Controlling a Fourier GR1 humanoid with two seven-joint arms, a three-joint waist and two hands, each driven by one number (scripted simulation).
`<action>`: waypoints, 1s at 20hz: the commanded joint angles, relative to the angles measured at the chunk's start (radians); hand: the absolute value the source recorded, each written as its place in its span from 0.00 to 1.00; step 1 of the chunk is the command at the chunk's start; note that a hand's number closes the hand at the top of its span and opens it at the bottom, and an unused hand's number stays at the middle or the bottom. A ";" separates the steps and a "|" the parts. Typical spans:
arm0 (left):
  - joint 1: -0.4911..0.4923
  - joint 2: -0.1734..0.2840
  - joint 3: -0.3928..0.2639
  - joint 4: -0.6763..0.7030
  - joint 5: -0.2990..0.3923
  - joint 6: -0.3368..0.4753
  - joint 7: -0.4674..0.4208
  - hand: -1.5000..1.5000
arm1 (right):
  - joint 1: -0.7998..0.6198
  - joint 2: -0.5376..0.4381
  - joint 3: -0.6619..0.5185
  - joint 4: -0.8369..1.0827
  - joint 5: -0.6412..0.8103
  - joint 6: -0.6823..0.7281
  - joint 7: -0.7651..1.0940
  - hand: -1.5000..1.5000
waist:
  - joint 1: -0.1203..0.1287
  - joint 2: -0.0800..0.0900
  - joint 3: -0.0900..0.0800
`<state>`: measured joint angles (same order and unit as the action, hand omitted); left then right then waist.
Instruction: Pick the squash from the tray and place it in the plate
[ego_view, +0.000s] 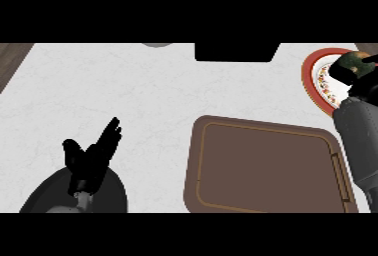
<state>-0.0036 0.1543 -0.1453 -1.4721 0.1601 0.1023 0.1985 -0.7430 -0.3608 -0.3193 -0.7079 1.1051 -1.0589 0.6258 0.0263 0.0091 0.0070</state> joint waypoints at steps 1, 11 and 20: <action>0.040 0.000 -0.016 -0.021 -0.008 0.001 0.028 0.50 | 0.059 -0.076 -0.042 0.051 -0.208 -0.076 -0.191 1.00 | 0.002 0.003 -0.002; 0.003 0.004 -0.011 0.025 0.000 -0.043 0.003 0.50 | -0.017 -0.211 -0.124 0.350 -0.335 0.247 -0.242 0.00 | 0.036 0.022 -0.002; 0.007 -0.026 -0.019 0.020 -0.015 -0.010 0.010 0.50 | 0.002 -0.223 -0.285 0.328 -0.569 0.351 -0.639 0.00 | 0.033 0.022 0.004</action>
<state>-0.0188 0.1386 -0.1499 -1.4724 0.1538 0.0862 0.1960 -0.7530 -0.5815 -0.5461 -0.3743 0.6143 -0.7371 0.1308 0.0583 0.0263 0.0132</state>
